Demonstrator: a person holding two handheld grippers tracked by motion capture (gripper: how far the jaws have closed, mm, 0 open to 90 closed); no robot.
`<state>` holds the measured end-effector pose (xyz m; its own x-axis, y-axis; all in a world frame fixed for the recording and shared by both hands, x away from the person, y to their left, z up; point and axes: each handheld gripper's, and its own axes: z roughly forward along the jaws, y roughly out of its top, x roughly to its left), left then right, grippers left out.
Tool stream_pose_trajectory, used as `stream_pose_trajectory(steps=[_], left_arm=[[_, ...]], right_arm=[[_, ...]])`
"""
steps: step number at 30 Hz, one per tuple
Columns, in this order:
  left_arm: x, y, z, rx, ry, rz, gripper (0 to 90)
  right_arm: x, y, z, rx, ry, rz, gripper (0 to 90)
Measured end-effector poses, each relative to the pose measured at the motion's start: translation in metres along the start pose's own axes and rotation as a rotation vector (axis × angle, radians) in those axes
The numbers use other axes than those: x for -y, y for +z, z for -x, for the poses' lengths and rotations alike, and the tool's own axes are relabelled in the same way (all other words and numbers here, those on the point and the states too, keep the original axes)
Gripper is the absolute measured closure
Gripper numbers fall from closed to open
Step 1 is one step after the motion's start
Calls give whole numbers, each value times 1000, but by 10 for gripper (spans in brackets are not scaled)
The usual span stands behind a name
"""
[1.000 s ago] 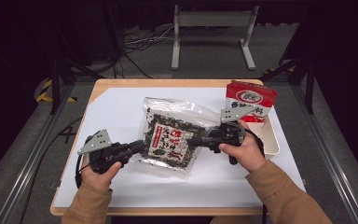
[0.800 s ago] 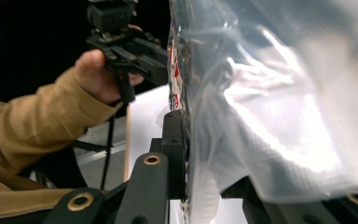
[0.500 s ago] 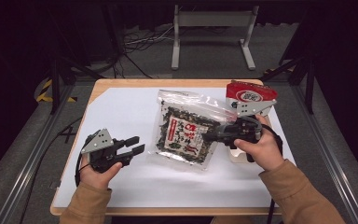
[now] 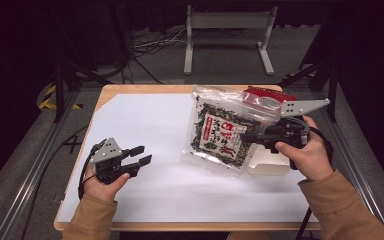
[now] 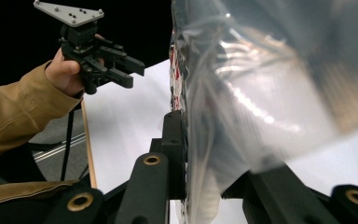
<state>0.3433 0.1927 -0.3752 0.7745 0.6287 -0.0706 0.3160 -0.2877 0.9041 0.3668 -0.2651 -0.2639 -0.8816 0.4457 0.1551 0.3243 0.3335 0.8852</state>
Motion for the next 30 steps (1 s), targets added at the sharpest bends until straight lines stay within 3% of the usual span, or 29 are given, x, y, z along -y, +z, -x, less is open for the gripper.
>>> stream_pose_trajectory(steps=[6, 21, 30], left_arm=[[3, -1, -5, -27, -19, 4, 507], [7, -1, -9, -33, -34, 3, 481], [8, 1, -9, -37, -34, -3, 479]], right_arm=[[-8, -16, 0, 52, -11, 6, 761], [-22, -50, 4, 169, -25, 45, 761], [-27, -63, 4, 243, -38, 37, 761]])
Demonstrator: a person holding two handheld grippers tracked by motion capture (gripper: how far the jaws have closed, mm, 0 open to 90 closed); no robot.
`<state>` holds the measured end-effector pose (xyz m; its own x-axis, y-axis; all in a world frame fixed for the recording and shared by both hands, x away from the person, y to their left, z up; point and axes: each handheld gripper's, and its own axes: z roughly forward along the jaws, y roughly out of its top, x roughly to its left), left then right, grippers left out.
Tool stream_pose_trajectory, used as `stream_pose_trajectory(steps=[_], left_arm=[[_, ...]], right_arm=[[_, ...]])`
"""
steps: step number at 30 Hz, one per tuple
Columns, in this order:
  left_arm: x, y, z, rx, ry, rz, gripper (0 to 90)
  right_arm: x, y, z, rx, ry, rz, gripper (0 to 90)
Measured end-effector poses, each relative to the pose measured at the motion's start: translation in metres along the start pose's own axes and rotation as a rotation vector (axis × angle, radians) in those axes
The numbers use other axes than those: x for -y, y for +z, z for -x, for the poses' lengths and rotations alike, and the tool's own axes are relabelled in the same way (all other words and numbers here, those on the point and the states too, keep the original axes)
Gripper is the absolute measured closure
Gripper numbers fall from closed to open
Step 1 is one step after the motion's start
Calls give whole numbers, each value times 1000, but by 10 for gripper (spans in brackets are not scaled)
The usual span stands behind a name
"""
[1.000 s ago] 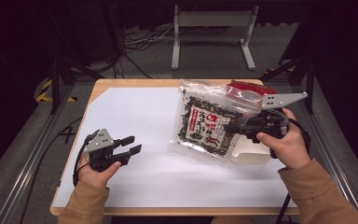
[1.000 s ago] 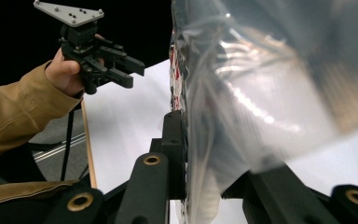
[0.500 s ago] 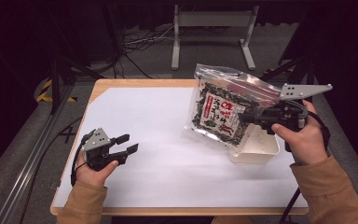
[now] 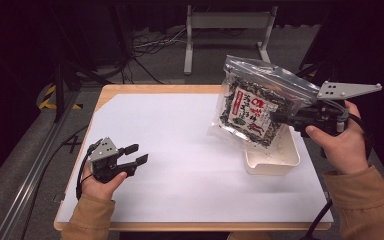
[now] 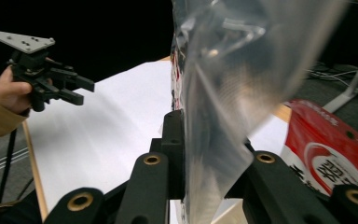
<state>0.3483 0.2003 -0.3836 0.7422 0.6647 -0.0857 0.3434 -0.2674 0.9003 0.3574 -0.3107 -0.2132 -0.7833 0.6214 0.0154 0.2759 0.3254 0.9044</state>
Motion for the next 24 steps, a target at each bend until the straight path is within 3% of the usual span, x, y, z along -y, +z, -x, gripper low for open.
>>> stream_pose_trajectory(steps=[11, 24], left_arm=[[2, 1, -1, -23, -6, -12, 456], [5, 3, -3, -30, -12, -13, 435]], right_arm=[[7, -10, 9, 88, 9, -22, 761], [22, -16, 15, 232, 42, -58, 761]])
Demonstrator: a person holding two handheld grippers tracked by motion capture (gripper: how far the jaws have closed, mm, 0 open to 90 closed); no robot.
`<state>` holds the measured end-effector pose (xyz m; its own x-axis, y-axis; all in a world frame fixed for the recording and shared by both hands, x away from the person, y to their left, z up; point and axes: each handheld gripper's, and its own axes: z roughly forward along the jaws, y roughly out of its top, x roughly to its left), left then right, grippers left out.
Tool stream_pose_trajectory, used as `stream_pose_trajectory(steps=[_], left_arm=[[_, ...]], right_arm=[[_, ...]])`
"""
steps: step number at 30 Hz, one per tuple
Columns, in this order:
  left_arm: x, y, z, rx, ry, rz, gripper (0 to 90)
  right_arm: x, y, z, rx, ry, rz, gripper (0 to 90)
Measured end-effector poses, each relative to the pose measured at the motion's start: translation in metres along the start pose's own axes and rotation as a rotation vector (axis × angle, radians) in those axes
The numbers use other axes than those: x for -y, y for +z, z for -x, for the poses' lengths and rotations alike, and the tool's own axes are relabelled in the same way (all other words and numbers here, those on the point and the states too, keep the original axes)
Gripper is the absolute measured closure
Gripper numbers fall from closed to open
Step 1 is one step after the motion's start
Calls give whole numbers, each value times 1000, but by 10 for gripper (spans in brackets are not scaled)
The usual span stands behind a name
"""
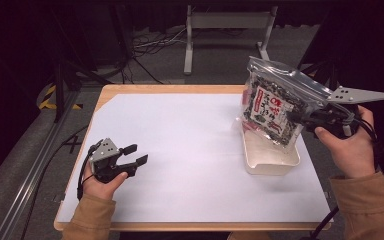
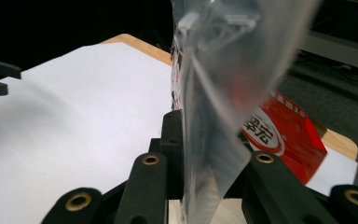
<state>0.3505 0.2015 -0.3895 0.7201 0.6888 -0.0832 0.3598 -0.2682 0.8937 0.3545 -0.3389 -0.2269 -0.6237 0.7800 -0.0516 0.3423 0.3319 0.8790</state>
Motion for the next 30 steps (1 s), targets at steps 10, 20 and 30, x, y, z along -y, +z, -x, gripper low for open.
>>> stream_pose_trajectory(steps=[10, 20, 30], left_arm=[[1, -1, -1, -4, -5, 1, 424], [1, 0, -1, -6, -9, -2, 418], [1, -2, -2, -7, -11, -1, 418]], right_arm=[[13, 2, 3, 46, 28, -34, 761], [25, 7, 6, 79, 45, -82, 761], [41, 32, 2, 60, 35, -159, 762]])
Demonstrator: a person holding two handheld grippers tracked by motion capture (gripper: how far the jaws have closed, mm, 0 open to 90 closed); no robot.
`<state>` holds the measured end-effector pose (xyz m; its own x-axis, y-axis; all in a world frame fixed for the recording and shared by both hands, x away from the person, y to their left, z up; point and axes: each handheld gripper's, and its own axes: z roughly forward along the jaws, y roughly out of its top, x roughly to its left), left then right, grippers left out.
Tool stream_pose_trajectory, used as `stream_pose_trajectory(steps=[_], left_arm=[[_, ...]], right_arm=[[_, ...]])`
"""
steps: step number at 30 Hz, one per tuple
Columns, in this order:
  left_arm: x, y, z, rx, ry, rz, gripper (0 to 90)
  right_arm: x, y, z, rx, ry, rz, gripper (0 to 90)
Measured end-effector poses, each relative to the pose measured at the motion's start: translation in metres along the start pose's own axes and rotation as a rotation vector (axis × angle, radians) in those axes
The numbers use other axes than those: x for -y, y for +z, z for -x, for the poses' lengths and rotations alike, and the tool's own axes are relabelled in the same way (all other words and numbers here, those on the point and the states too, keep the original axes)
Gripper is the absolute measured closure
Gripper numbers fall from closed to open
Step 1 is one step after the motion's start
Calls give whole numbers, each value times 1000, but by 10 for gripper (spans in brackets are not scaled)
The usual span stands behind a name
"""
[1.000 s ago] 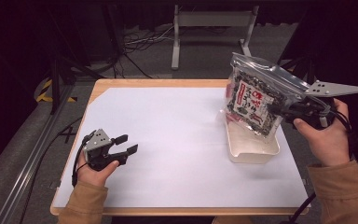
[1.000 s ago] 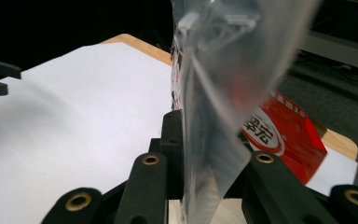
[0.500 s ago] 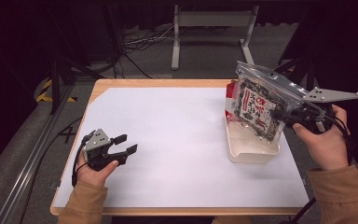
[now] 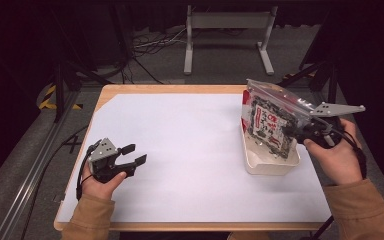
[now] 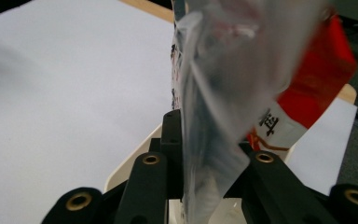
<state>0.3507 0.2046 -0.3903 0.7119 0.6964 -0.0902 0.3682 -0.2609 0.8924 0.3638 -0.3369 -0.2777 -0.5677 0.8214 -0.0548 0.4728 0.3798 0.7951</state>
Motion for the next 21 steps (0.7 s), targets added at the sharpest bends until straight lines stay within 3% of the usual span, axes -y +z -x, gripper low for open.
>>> stream_pose_trajectory(steps=[16, 21], left_arm=[[-1, 2, 1, 5, 1, 2, 415], [-1, 0, 1, 2, -6, 12, 411]], right_arm=[[25, 21, 9, -18, 61, 24, 761], [33, 21, 20, -45, 110, 49, 760]])
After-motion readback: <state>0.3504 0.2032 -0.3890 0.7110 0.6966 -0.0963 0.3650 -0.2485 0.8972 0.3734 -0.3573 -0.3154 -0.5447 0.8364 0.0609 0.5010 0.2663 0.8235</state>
